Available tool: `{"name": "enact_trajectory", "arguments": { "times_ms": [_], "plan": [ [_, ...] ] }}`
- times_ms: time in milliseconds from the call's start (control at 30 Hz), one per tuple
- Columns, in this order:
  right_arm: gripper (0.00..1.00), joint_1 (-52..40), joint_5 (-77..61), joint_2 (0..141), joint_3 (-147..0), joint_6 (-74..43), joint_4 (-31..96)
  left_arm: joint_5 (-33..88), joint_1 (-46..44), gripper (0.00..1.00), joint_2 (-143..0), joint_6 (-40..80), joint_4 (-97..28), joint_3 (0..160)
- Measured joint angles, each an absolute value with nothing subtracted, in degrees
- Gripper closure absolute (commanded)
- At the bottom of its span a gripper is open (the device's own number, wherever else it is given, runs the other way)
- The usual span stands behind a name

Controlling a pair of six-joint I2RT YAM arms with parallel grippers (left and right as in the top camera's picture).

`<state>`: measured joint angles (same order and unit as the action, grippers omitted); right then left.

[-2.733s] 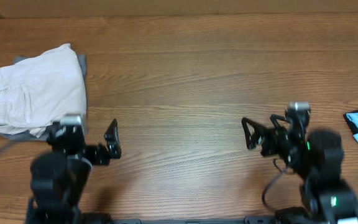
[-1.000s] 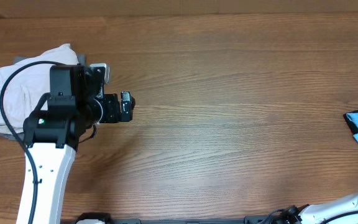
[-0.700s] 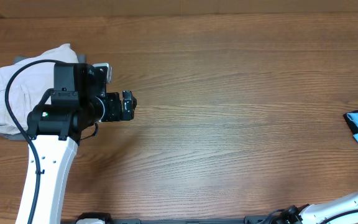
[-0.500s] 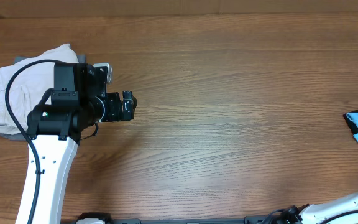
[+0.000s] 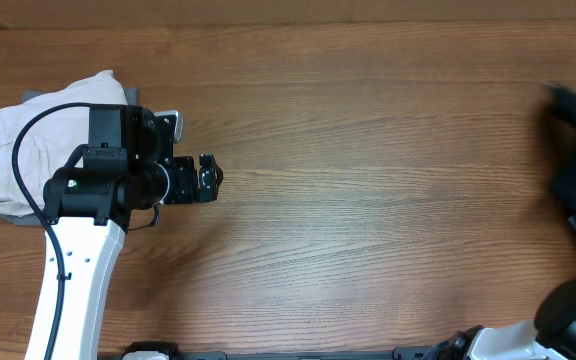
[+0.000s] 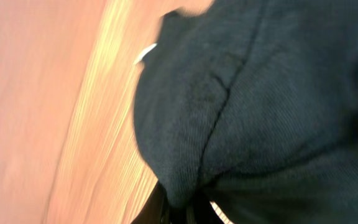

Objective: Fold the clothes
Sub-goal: 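Reach the right gripper off the right edge and pull in the black T-shirt, then reach the left gripper to the black T-shirt and pinch its edge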

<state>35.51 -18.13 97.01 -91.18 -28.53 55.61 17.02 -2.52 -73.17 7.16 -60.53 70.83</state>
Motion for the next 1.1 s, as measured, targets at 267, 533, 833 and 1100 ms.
{"name": "enact_trajectory", "arguments": {
  "times_ms": [267, 533, 833, 1100],
  "plan": [
    [0.96, 13.4, -17.5, 97.1, -89.6, -26.2, 59.3, 17.0, -2.5, 0.00, -73.2, 7.2, -65.1, 76.7],
    [0.30, -11.5, -13.2, 97.1, -88.4, -21.4, 62.7, 17.0, -2.5, 0.00, -73.2, 7.1, -67.0, 83.0],
    [0.16, -11.2, -3.1, 97.1, -88.3, -21.1, 57.6, 17.0, -2.5, 0.00, -73.2, 7.1, -67.2, 83.2],
    [0.28, -8.9, -8.1, 97.9, -87.6, -17.4, 53.9, 17.0, -2.5, 0.00, -73.2, 7.1, -67.2, 83.2]
  ]
}}
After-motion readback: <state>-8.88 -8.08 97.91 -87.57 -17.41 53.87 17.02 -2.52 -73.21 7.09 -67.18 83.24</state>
